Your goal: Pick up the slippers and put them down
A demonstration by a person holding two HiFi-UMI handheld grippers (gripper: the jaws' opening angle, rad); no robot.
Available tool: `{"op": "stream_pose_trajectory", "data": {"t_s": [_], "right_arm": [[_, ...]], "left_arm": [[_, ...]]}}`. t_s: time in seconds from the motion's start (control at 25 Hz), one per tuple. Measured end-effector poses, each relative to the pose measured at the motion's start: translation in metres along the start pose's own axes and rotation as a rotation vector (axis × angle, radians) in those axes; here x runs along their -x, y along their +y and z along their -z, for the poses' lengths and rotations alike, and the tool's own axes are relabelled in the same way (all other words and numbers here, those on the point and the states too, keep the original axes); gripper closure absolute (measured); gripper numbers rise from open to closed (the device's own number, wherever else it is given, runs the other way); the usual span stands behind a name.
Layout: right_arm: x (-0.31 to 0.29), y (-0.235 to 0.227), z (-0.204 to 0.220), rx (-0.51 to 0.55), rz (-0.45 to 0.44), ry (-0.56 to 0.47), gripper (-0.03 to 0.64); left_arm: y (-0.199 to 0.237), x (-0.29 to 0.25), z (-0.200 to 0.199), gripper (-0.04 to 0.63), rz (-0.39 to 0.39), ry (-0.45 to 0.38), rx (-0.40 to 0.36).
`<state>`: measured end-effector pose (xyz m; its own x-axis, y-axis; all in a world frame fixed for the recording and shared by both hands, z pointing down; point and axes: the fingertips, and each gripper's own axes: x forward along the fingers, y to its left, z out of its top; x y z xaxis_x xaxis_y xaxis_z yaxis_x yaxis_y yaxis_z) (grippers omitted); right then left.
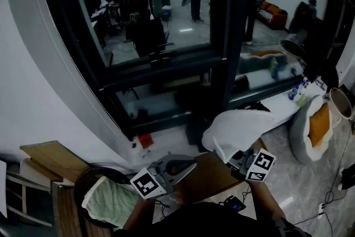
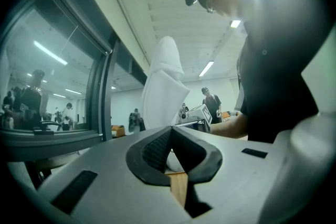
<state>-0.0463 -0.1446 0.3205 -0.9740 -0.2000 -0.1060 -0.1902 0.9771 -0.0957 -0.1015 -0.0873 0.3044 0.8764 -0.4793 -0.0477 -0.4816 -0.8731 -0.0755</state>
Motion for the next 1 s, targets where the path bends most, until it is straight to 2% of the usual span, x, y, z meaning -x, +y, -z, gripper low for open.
{"op": "stream_pose_trajectory", "data": {"t_s": [0.24,0.6,0.84,1.0], "right_arm": [[0.004,-0.004,0.003,-0.023,0.018,-0.013,0.566],[0.022,-0.017,0.023,-0.169,0.074,-0.068,0.566],[0.035,-0.022,0.060,-0.314,0.128,-0.091,0.566],[0.042,-0.044,0.103,-0.380,0.185,-0.100,0.566]], "left_arm": [[0.001,-0.002,0.004,0.584,0.007,0.012,0.010],[-0.003,-0.014,0.023,0.584,0.042,0.036,0.079],[-0.008,-0.021,0.062,0.584,0.058,0.120,0.191],[-0.003,-0.030,0.097,0.584,0.074,0.161,0.219]]}}
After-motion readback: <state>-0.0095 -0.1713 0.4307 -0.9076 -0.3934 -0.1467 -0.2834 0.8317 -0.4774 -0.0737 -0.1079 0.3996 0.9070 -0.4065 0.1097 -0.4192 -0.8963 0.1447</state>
